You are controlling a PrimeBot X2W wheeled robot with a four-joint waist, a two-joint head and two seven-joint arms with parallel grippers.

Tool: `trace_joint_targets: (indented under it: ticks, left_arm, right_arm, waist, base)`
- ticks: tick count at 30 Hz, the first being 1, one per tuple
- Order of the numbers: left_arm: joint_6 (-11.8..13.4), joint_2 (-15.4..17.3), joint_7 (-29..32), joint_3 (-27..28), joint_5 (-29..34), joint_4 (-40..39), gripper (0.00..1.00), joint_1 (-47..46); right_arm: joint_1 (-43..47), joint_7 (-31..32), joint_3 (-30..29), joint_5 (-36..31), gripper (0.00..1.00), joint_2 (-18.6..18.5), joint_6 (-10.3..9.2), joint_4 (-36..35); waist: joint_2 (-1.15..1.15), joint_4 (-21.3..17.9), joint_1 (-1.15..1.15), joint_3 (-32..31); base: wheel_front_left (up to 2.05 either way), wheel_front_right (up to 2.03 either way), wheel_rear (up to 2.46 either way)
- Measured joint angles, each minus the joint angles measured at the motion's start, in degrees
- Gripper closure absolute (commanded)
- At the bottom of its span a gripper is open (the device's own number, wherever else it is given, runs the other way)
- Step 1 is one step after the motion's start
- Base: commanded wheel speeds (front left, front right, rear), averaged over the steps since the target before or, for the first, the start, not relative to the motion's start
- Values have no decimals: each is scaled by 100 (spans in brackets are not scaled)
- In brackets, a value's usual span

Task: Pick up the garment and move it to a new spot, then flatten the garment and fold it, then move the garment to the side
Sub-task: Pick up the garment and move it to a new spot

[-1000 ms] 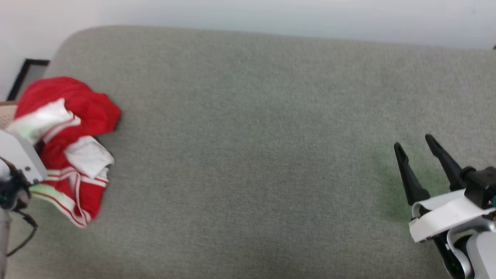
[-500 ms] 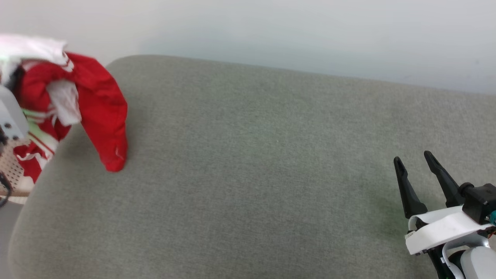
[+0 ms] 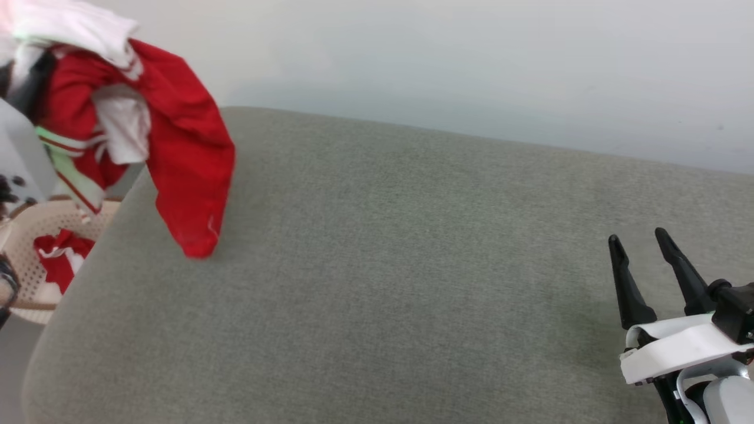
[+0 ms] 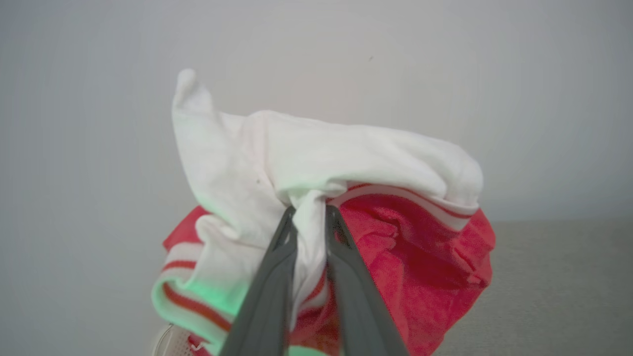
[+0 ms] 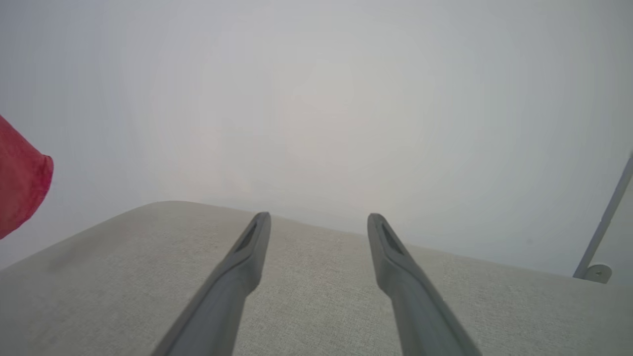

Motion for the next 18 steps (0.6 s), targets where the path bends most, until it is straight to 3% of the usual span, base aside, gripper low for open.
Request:
trace_joint_targets:
  ticks: [8,18]
  left_arm:
    - [259,36,415,-60,-119,-1150,100,275]
    - [313,-271,564,-431,-187,-1688,100,350]
  right_arm:
    - [34,-19,-287,-69,0,36,0,-10]
    - [118,-34,-667,-215,0,76,0,-16]
  waist:
    - [0,-291,0,-37]
    - [0,-932,0,1]
  base:
    - [0,0,0]
    - [0,0,0]
